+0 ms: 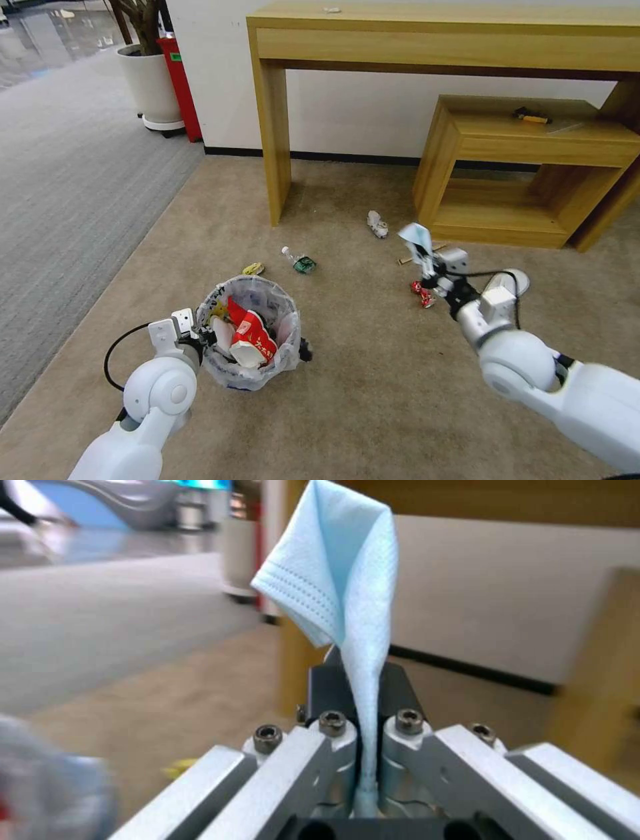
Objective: Pick up the trash bin and place the garbage on the floor into it.
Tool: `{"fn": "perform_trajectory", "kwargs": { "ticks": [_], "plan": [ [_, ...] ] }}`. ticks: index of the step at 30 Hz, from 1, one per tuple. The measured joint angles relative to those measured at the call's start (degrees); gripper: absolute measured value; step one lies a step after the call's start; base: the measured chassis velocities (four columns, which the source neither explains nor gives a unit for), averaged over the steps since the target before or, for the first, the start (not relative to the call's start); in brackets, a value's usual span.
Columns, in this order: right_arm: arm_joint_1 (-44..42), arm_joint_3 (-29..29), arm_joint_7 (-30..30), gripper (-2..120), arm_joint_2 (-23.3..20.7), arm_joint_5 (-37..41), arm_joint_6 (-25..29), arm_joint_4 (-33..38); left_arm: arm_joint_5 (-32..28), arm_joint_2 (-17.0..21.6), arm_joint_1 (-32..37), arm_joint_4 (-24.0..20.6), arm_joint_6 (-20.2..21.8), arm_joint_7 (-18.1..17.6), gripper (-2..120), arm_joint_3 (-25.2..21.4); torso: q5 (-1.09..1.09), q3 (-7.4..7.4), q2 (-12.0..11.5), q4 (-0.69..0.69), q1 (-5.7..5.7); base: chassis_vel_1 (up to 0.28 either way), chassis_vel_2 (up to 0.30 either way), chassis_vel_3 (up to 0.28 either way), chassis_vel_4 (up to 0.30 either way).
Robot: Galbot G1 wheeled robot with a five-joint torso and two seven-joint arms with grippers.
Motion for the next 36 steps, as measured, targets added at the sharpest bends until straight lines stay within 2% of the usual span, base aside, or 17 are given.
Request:
{"fn": "perform_trajectory", "kwargs": {
  "ticks": [1,3,5,7,9,10,12,13,16,20,28,36],
  "plan": [
    [0.0,0.0,0.0,0,0.0,0.0,0.0,0.0,0.0,0.0,0.0,0.0,0.0,0.0,0,0.0,0.0,0.0,0.0,0.0,0.0,0.0,0.0,0.0,0.0],
    [4.9,-5.1,-0.7,0,2.2,2.5,0.5,0.0,-0.6,0.2,-0.3,0.0,0.1,-0.3,0,0.0,-0.01,0.0,0.0,-0.01,0.0,0.0,0.0,0.0,0.0],
    [5.7,-6.1,-0.7,0,2.8,2.9,0.6,-0.1,-0.6,0.2,-0.4,0.0,0.1,-0.4,0,0.0,-0.02,0.0,0.0,-0.01,0.0,0.0,0.0,0.0,0.0],
    [11.7,-12.9,-0.8,0,7.4,4.4,1.5,-1.9,-1.3,0.7,-1.1,0.2,0.1,-0.7,0,0.0,0.01,0.01,0.0,0.02,0.0,0.0,0.0,0.0,0.0],
    [15.6,-16.7,-0.4,0,11.5,5.1,1.7,-3.3,-1.8,0.9,-1.6,0.4,0.1,-0.9,0,0.0,-0.02,0.01,0.0,-0.01,0.0,0.0,0.0,0.0,0.0],
    [15.6,-16.7,-0.4,0,11.5,5.1,1.7,-3.3,-1.8,0.9,-1.6,0.4,0.1,-0.9,0,0.0,-0.02,0.01,0.0,-0.01,0.0,0.0,0.0,0.0,0.0],
    [19.1,-20.3,0.5,0,15.8,6.1,1.7,-4.7,-2.1,1.2,-1.8,0.6,0.1,-0.9,0,-0.2,-0.03,0.0,0.0,0.02,0.0,0.0,0.0,0.0,0.0],
    [19.1,-20.3,0.5,0,15.8,6.1,1.7,-4.7,-2.1,1.2,-1.8,0.6,0.1,-0.9,0,-0.2,-0.03,0.0,0.0,0.02,0.0,0.0,0.0,0.0,0.0],
    [22.1,-24.0,0.9,0,19.9,7.6,1.7,-6.2,-2.8,1.5,-2.3,0.7,0.1,-1.3,0,-0.3,-0.01,0.0,0.0,0.02,0.0,0.0,0.0,0.0,0.0],
    [23.4,-26.6,1.0,0,22.2,9.1,1.7,-7.4,-3.2,1.7,-3.0,0.9,0.1,-1.4,0,-0.3,0.0,0.0,0.0,-0.02,0.0,0.0,0.0,0.0,0.0],
    [23.4,-31.0,0.7,0,25.5,11.4,2.4,-9.4,-3.8,1.8,-4.2,1.4,0.1,-1.4,0,0.0,0.0,0.0,0.0,-0.01,0.0,0.0,0.0,0.0,0.0],
    [22.5,-33.0,1.3,0,28.1,11.9,2.4,-11.8,-4.4,2.5,-4.2,0.6,0.1,-1.7,0,-0.1,0.0,0.0,0.0,0.0,0.0,0.0,0.0,0.0,0.0]
  ]
}}
